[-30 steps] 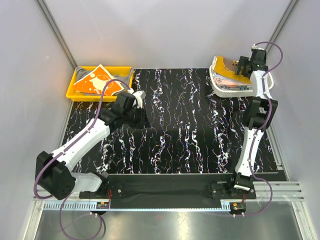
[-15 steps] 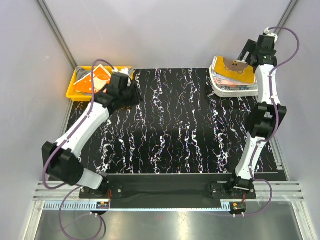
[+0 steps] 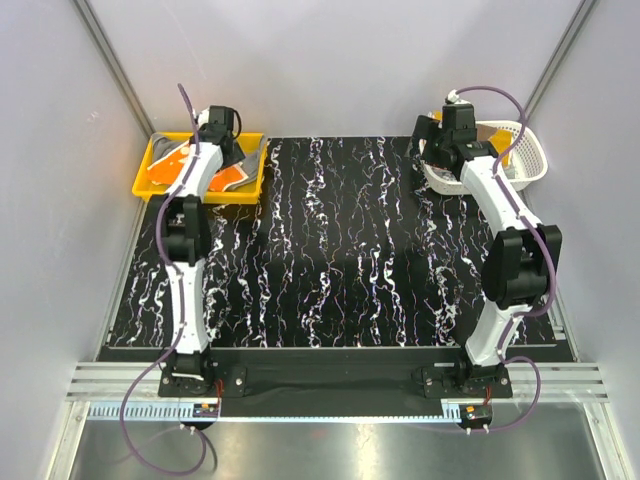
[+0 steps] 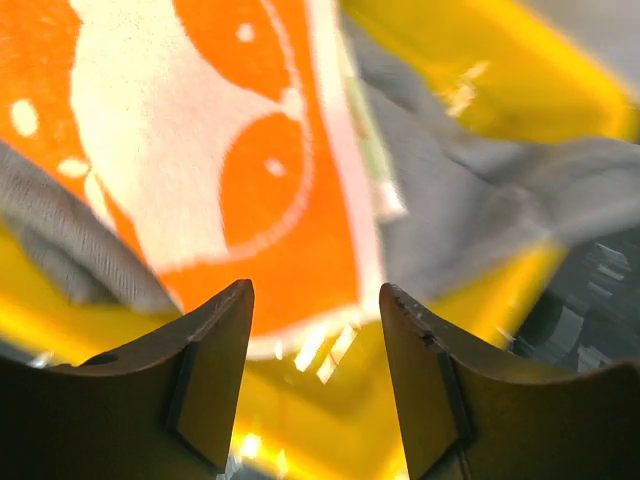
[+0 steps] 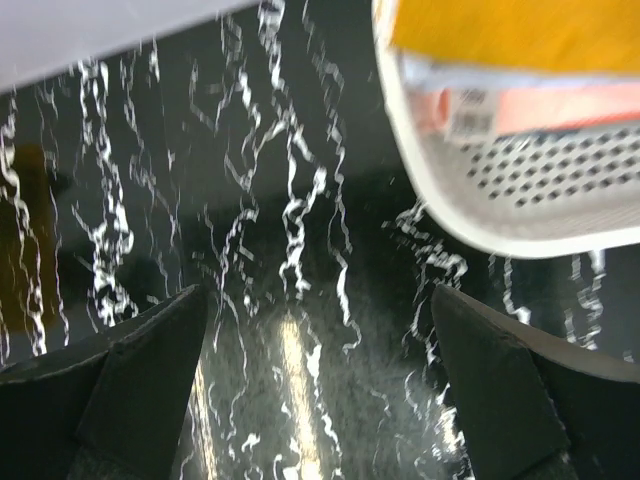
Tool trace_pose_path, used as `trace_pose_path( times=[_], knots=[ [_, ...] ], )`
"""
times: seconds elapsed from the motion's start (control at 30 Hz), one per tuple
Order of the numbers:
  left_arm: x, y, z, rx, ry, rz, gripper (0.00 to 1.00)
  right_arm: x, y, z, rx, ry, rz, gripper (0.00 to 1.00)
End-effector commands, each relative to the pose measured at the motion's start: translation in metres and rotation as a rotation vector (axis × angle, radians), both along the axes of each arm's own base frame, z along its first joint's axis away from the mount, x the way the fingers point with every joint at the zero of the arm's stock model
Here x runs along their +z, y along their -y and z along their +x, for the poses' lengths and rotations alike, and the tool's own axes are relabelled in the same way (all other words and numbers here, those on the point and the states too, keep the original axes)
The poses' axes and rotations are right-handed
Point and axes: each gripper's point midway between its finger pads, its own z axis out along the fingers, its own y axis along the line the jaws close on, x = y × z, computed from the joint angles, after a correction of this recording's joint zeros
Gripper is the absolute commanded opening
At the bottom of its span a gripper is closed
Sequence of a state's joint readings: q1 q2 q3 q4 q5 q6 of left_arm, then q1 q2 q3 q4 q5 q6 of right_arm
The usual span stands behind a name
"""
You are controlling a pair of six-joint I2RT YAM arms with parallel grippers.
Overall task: Fold and stack the towels
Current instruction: Grab crumpled towel, then move the towel to the center of the board
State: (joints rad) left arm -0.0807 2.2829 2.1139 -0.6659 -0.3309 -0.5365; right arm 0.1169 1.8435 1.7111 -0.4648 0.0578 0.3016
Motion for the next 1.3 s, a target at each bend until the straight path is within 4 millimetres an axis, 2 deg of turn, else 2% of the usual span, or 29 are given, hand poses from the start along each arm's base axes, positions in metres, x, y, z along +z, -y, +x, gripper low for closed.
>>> trace_pose_path(
  times=[0.0,0.03,0.1,0.13,0.17,0.2,0.33,0.47,0.5,0.73,0.8,0.93,0.97,1.03,1.07,1.17,1.2,1.27],
  knots=[
    [-0.013,-0.021,0.001,0.007,-0.083,0.039,0.59,0.01,-0.02,0.003,0.043,0.053,0.062,1.0],
    [-0.03,-0.025,-0.001,0.018,-0.116,0.033,0.59,0.008,-0.026,0.002,0.054,0.052,0.064,1.0],
    [-0.042,-0.028,-0.001,0.023,-0.124,0.0,0.58,0.0,-0.029,0.0,0.064,0.036,0.062,1.0],
    [-0.043,-0.028,-0.004,0.026,-0.125,-0.008,0.54,-0.001,-0.03,0.001,0.064,0.042,0.064,1.0],
    [-0.056,-0.029,-0.013,0.029,-0.151,-0.008,0.52,-0.005,-0.031,0.0,0.065,0.038,0.065,1.0],
    [-0.056,-0.028,-0.01,0.03,-0.126,-0.013,0.51,-0.008,-0.032,0.0,0.066,0.033,0.065,1.0],
    [-0.057,-0.026,-0.011,0.031,-0.113,-0.028,0.35,-0.011,-0.031,0.0,0.069,0.024,0.06,1.0],
    [-0.031,-0.025,-0.004,0.038,-0.033,-0.037,0.22,-0.009,-0.033,0.0,0.072,0.031,0.057,1.0],
    [-0.015,-0.026,-0.005,0.039,0.0,-0.037,0.2,-0.01,-0.035,0.0,0.077,0.029,0.058,1.0],
    [0.055,-0.029,-0.005,0.046,0.182,-0.025,0.04,-0.01,-0.038,-0.001,0.087,0.031,0.054,1.0],
    [0.07,-0.028,-0.005,0.038,0.221,-0.025,0.0,-0.01,-0.038,-0.001,0.086,0.029,0.055,1.0],
    [0.097,-0.021,-0.009,0.015,0.286,-0.028,0.0,-0.012,-0.048,-0.002,0.119,0.028,0.07,1.0],
    [0.109,-0.017,-0.011,0.0,0.319,-0.032,0.0,-0.011,-0.048,-0.002,0.12,0.029,0.071,1.0],
    [0.122,-0.008,-0.015,-0.026,0.343,-0.021,0.0,-0.009,-0.05,-0.002,0.124,0.034,0.071,1.0],
    [0.137,-0.003,-0.019,-0.039,0.369,-0.019,0.0,-0.008,-0.05,-0.002,0.122,0.037,0.07,1.0],
    [0.157,0.023,-0.032,-0.111,0.394,-0.012,0.0,-0.004,-0.05,-0.004,0.121,0.041,0.073,1.0],
    [0.171,0.04,-0.043,-0.156,0.414,-0.016,0.0,0.001,-0.05,-0.006,0.12,0.05,0.076,1.0],
    [0.18,0.064,-0.059,-0.232,0.415,-0.036,0.0,0.002,-0.049,-0.009,0.113,0.05,0.079,1.0]
  ],
)
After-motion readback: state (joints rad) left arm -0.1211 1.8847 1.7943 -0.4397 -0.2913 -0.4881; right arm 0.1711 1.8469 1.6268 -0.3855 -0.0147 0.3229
